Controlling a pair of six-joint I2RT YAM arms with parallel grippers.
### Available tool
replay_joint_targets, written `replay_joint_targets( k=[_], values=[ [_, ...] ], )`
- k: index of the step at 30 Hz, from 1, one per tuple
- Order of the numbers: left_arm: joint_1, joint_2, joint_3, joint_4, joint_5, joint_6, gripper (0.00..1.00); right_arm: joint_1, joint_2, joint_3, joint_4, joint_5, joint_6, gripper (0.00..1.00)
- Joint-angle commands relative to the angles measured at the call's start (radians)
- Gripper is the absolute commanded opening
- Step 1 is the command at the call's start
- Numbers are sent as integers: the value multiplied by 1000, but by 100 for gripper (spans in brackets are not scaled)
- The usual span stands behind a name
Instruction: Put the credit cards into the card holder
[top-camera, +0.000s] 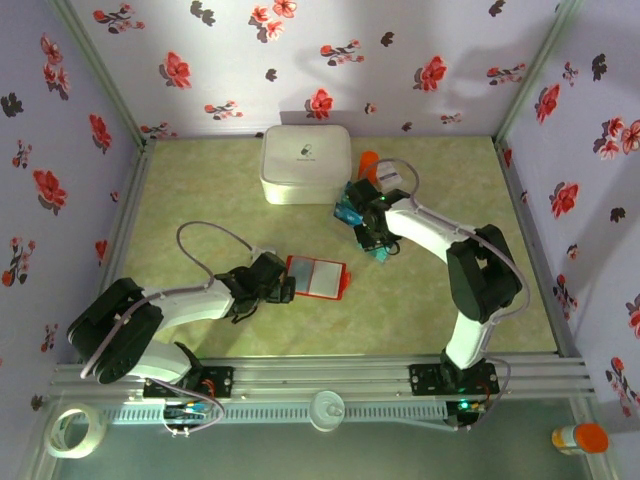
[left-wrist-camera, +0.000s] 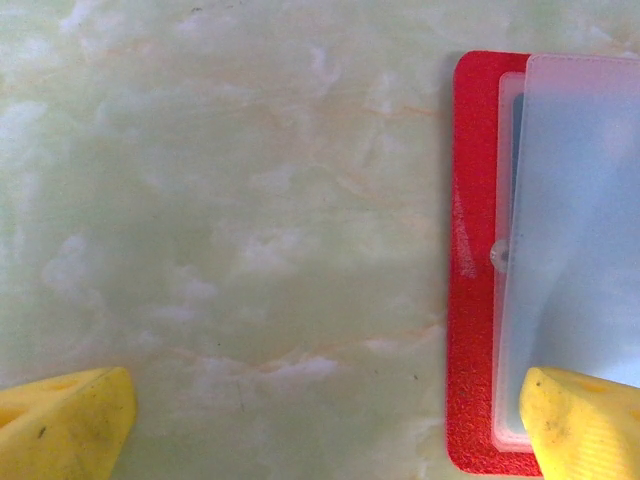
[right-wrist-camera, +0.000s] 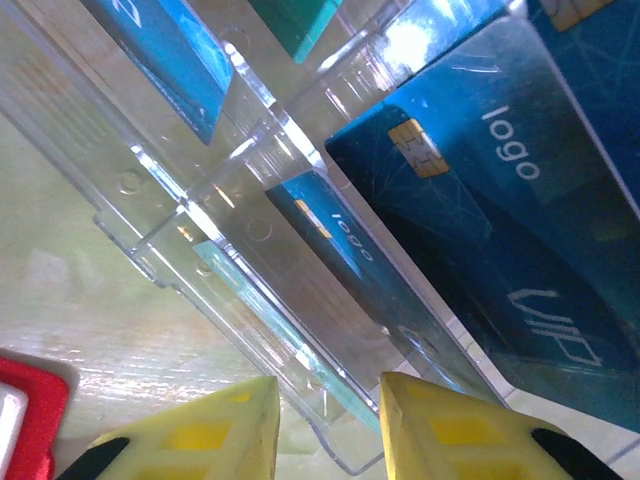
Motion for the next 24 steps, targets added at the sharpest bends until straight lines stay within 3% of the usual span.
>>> replay_joint_targets(
  k=[1, 11, 24],
  values=[
    [-5, 23, -29, 15, 7, -28, 100, 2, 28, 22, -19, 14, -23, 31],
    [-5, 26, -26, 16, 7, -30, 100, 2, 18, 11, -11, -30, -58, 13],
    [-8, 21, -22, 12, 9, -31, 100, 7, -36, 22, -15, -189, -193, 0]
  ],
)
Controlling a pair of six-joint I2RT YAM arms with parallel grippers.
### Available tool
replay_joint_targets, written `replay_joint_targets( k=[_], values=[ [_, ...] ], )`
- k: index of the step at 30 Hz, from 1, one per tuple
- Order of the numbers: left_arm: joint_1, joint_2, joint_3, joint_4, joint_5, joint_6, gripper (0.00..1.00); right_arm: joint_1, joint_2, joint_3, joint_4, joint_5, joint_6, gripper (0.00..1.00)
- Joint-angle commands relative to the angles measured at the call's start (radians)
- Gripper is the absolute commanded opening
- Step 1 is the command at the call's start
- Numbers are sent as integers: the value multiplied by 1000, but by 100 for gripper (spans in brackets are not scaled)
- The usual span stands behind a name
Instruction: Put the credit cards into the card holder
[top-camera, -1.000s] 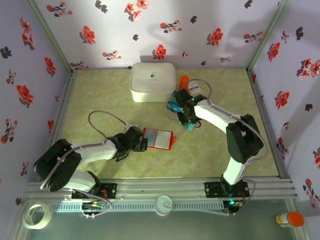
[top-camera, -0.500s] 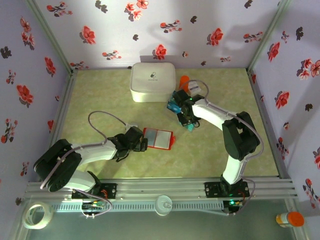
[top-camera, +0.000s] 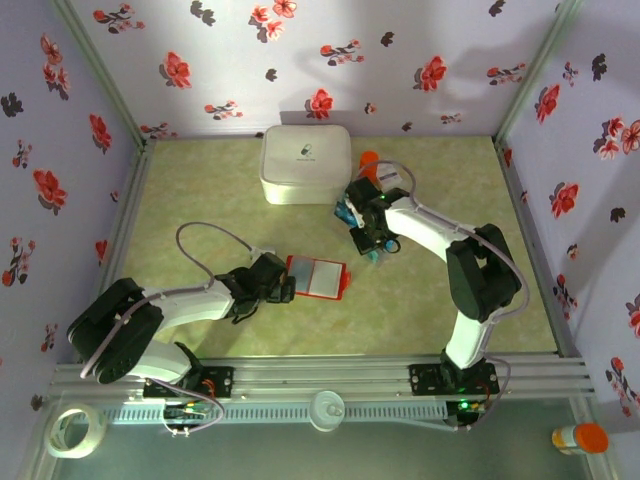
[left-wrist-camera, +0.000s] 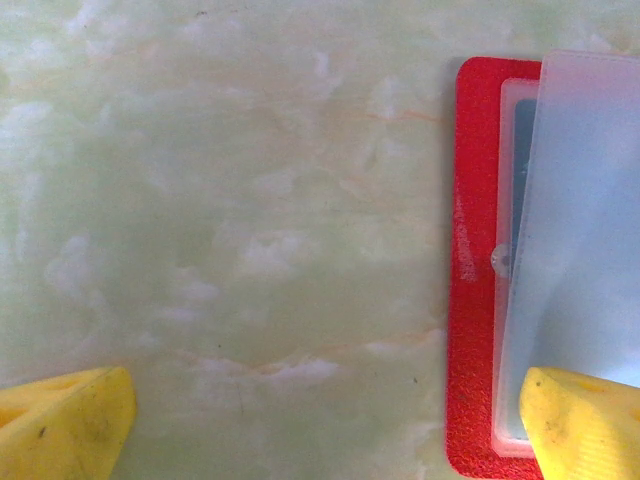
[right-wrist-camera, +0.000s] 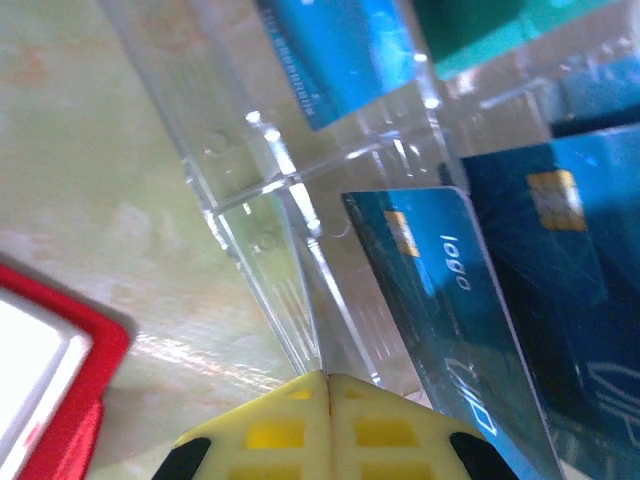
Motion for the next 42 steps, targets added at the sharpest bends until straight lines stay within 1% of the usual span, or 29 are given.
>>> replay_joint_targets(
  k=[1, 9, 13, 16, 19, 20, 24, 26, 28, 35, 42],
  values=[
    [-6, 21, -16, 2, 17, -19, 100, 9, -44, 13, -21, -63, -36, 0],
    [-5, 20, -15, -6, 15, -24, 100, 45, -136, 63, -71, -86, -20, 0],
    [-4, 15, -15, -19, 11, -40, 100, 63, -201, 31, -9, -148, 63, 0],
    [-5, 7, -21, -36, -2, -66, 100, 76, -259, -51, 121, -215, 188, 0],
    [-5, -3, -28, -47, -8, -90, 100, 95, -327, -183, 334, -271, 361, 0],
    [-5, -6, -29, -51, -8, -95, 100, 102, -346, -238, 412, -274, 427, 0],
    [-5, -13, -35, -68, -16, -113, 100, 139, -390, -411, 679, -276, 606, 0],
    [-5, -15, -38, -78, -20, -119, 100, 156, -384, -469, 773, -275, 665, 0],
    [-5, -17, -43, -80, -19, -123, 100, 172, -361, -493, 818, -279, 700, 0],
    [-5, -28, -50, -84, -22, -131, 100, 210, -265, -501, 877, -285, 752, 0],
    [-5, -43, -48, -91, -23, -130, 100, 216, -182, -497, 908, -285, 791, 0]
  ],
)
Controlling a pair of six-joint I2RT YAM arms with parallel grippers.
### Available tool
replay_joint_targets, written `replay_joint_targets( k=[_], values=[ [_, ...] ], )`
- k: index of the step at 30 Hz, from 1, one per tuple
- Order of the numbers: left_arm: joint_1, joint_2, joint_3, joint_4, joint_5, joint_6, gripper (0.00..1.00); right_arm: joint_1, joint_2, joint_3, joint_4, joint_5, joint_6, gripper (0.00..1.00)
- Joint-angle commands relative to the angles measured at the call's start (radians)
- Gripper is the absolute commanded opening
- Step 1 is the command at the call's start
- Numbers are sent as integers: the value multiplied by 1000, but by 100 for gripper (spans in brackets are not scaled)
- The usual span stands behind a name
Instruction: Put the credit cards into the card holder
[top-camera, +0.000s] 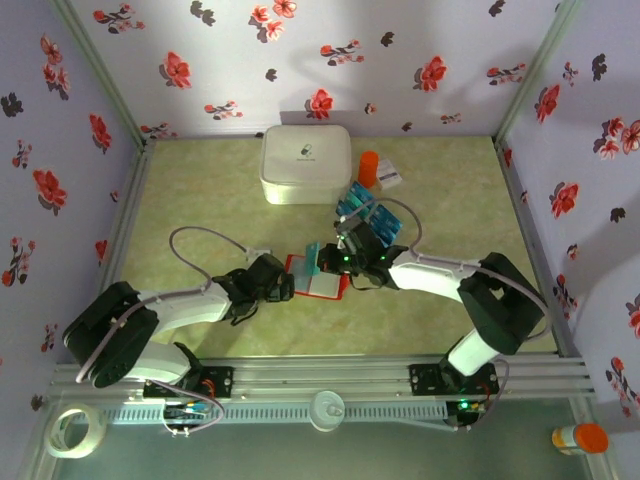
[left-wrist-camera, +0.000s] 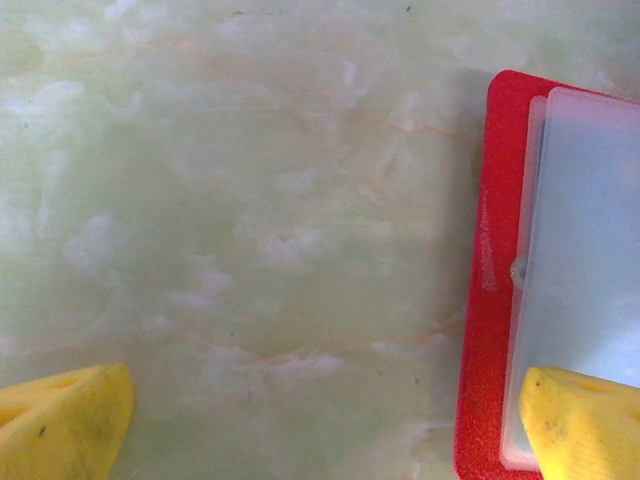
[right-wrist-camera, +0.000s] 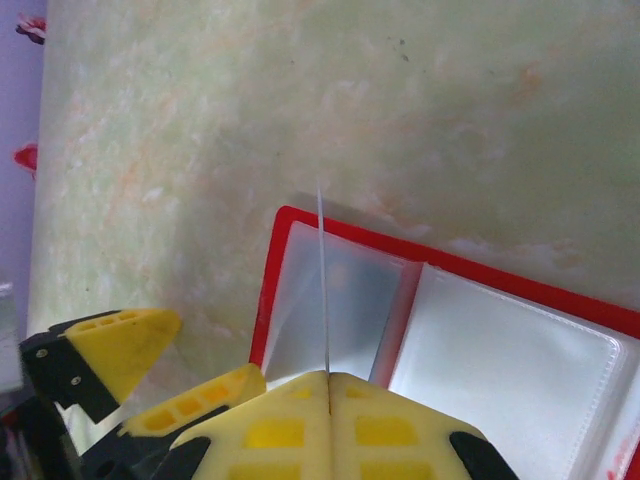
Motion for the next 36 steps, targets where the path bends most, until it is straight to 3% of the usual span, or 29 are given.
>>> replay_joint_targets(
  k=[1, 10, 22, 36],
  values=[
    [-3, -15, -28, -95, -11, -38, 100, 6, 42, 1, 36, 1, 38, 0],
    [0, -60, 51, -180, -9, 12, 100, 5, 108, -6, 34, 6, 50, 0],
    [28, 64, 208, -202, 3, 168, 100, 5, 110, -34, 55, 9, 70, 0],
    [53, 161, 212, -155, 21, 238, 100, 6, 119, -41, 85, -5, 90, 0]
  ],
)
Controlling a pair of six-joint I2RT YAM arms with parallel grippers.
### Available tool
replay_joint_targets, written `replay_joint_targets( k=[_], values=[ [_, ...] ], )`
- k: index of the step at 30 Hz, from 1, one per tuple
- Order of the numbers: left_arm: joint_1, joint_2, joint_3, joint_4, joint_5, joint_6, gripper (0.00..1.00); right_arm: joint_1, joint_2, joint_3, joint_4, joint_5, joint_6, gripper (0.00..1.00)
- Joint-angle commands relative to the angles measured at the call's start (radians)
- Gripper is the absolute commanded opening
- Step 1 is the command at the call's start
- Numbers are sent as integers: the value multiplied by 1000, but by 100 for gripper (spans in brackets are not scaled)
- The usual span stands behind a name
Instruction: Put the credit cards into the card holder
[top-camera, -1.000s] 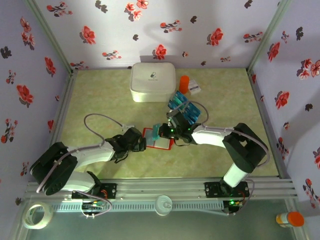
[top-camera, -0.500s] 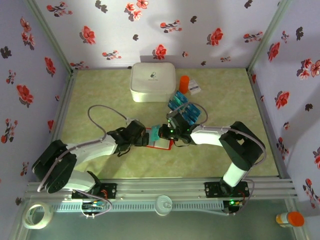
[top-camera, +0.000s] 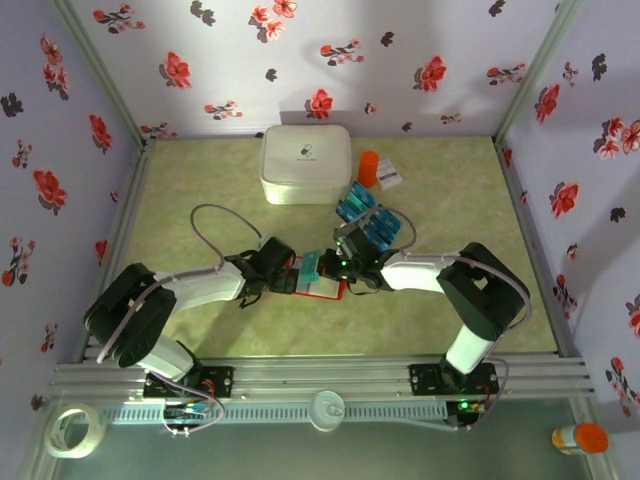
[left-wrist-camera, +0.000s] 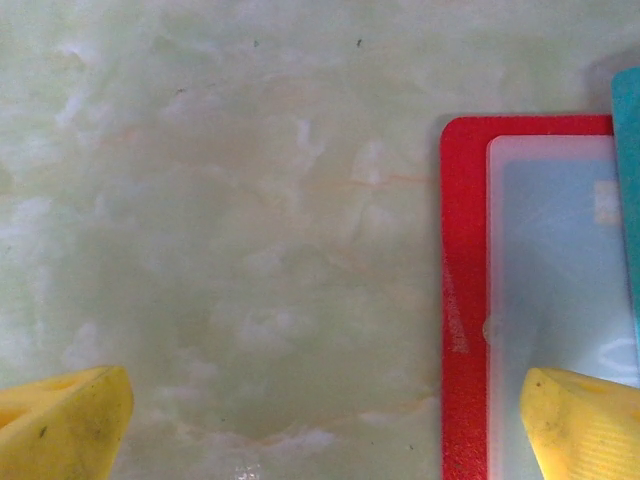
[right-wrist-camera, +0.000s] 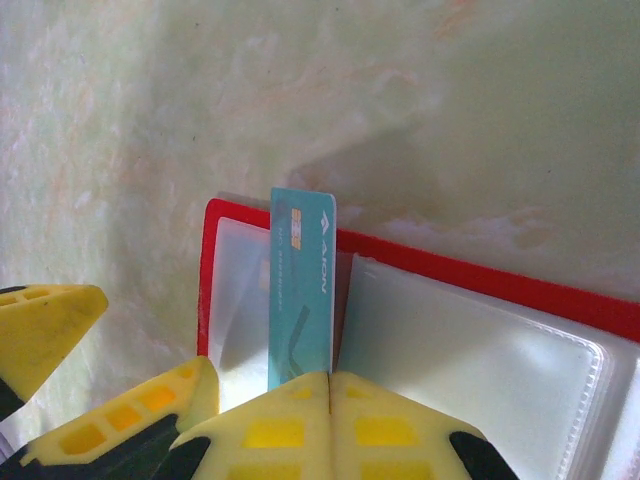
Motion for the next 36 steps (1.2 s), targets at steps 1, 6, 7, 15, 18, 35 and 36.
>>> replay_joint_targets(
  k=[1, 6, 7, 15, 18, 35, 36],
  values=[
    [9, 17, 8, 13, -2, 32, 100, 6, 19, -16, 12, -4, 21, 0],
    [9, 14, -19, 22, -1, 9, 100, 4, 1, -10, 18, -15, 25, 0],
    [9, 13, -24, 25, -2, 4, 100, 3, -11, -7, 13, -16, 22, 0],
    [9, -3, -57, 32, -2, -30, 100, -19, -144, -42, -11, 30, 21, 0],
    [8, -10, -71, 37, -2, -41, 100, -20, -173, -80, 20, 59, 38, 0],
    [9, -14, -83, 41, -3, -53, 100, -16, -151, -233, 295, 111, 132, 0],
    [9, -14, -83, 41, -2, -54, 100, -16, -148, -235, 304, 111, 135, 0]
  ],
)
